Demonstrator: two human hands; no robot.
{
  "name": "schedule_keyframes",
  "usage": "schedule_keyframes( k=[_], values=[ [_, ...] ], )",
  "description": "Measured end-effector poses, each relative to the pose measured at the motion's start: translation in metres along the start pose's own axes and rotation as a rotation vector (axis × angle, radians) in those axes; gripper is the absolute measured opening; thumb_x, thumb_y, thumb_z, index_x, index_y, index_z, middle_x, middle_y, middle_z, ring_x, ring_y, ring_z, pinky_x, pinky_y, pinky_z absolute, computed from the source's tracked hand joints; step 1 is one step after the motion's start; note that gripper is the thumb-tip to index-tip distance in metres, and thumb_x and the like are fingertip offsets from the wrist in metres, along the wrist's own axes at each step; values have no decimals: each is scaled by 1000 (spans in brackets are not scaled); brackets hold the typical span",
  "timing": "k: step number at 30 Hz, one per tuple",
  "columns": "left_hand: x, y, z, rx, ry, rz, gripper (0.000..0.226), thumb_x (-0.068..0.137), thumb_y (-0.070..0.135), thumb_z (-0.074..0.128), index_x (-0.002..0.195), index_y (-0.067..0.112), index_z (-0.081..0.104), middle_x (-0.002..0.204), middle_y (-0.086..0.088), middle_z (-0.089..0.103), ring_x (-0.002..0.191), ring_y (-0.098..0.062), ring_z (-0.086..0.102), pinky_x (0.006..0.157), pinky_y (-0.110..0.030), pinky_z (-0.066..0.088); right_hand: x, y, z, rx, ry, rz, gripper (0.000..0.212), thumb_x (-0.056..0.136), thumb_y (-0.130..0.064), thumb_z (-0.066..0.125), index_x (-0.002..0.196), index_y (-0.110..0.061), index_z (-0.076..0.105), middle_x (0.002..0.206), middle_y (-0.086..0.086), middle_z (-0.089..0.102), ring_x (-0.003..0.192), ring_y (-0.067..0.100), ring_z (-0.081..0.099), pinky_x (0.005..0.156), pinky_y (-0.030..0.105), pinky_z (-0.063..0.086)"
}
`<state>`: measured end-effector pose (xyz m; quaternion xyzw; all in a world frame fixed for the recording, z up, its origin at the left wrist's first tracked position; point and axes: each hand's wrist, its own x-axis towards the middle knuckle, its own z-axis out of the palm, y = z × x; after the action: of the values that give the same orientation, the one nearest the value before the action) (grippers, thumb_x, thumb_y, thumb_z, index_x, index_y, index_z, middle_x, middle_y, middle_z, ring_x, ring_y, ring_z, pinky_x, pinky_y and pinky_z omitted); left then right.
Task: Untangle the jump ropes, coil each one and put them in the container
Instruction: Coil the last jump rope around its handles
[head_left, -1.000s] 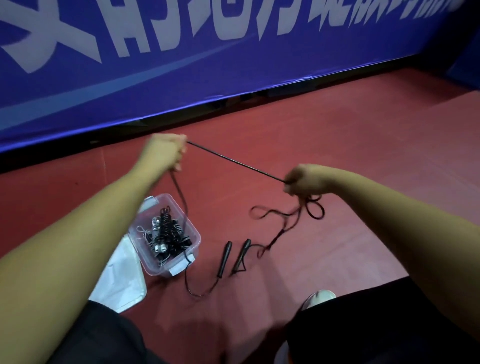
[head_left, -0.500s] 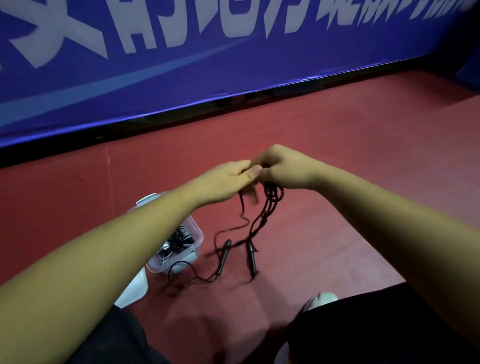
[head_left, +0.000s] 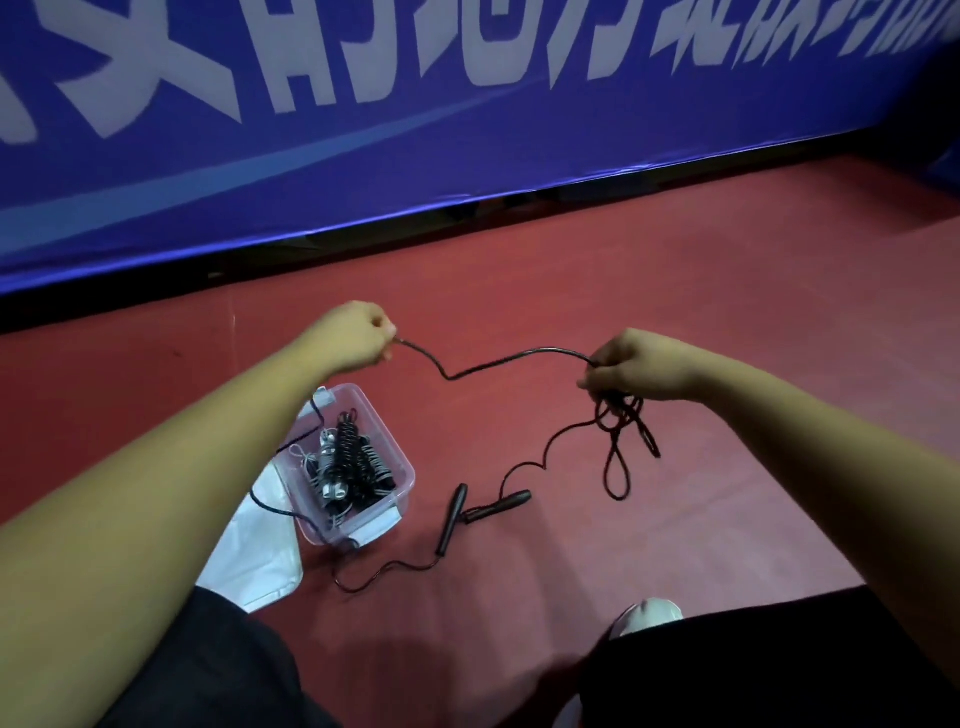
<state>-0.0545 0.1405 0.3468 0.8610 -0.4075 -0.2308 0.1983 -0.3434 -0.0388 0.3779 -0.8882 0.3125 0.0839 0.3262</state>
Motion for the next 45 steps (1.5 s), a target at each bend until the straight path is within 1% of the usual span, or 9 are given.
schedule_keyframes(
  k=[4, 9, 18, 22, 26, 30, 33, 40, 45],
  values=[
    [-25, 48, 17, -63, -19, 316, 51, 98, 48, 51, 140, 19, 52, 143, -3, 53, 134, -20, 47, 110, -28, 31, 1, -55, 8, 7, -8, -167, 30, 95, -23, 64, 69, -10, 65, 57, 0, 60, 47, 9, 47, 49, 19, 38],
    [-57, 86, 35, -373, -343, 422, 40, 102, 45, 42, 84, 15, 60, 53, 1, 59, 54, -13, 63, 63, -28, 50, -1, -75, 7, 36, 74, -244, 28, 94, -21, 62, 67, -14, 66, 54, -2, 59, 45, 8, 46, 46, 18, 36],
    [-1, -1, -31, -655, 428, -144, 41, 103, 29, 49, 65, 15, 53, 30, 5, 36, 25, -7, 32, 47, -21, 27, 3, 28, -4, -125, -11, 129, 21, 92, -15, 67, 72, -9, 65, 58, 1, 63, 48, 12, 58, 51, 19, 45],
    [2, -11, -22, -179, 157, -171, 28, 100, 33, 55, 96, 7, 65, 91, -14, 71, 76, -22, 69, 76, -32, 48, 1, 17, -11, 48, 65, 26, 26, 96, -22, 65, 81, -1, 67, 60, 4, 61, 51, 15, 58, 52, 24, 47],
    [-25, 39, 3, 5, 142, 273, 50, 97, 43, 56, 139, 15, 50, 142, -8, 51, 133, -23, 47, 108, -27, 32, -2, -36, 0, 47, -9, -123, 31, 96, -21, 64, 68, -7, 61, 50, -3, 50, 43, 11, 46, 45, 21, 40],
    [-65, 92, 33, -323, -357, 437, 40, 100, 45, 49, 130, 19, 55, 100, 12, 72, 97, -9, 66, 90, -24, 48, 1, -64, 5, 167, 86, -183, 28, 93, -16, 64, 68, -4, 64, 44, -5, 48, 42, 13, 43, 44, 24, 35],
    [-64, 90, 44, -551, -477, 411, 19, 105, 20, 44, 109, 3, 52, 50, 9, 46, 49, -12, 56, 57, -29, 45, 0, -61, 1, 177, 88, -165, 32, 93, -26, 68, 73, 0, 66, 47, -2, 51, 44, 16, 46, 45, 26, 37],
    [-20, 46, -3, -1003, 115, -36, 31, 102, 8, 33, 76, 14, 47, 40, 9, 29, 32, -6, 23, 43, -12, 14, 6, 13, -7, -178, -64, 132, 15, 87, -17, 68, 74, -12, 67, 60, 2, 66, 54, 19, 61, 55, 25, 49],
    [-5, 9, 0, -508, 93, -274, 23, 106, 23, 40, 95, 8, 54, 70, -6, 51, 40, -9, 56, 41, -16, 39, 0, 28, -12, 197, -6, 127, 36, 81, -33, 80, 83, 1, 68, 57, 6, 48, 51, 21, 42, 46, 26, 36]
  ],
)
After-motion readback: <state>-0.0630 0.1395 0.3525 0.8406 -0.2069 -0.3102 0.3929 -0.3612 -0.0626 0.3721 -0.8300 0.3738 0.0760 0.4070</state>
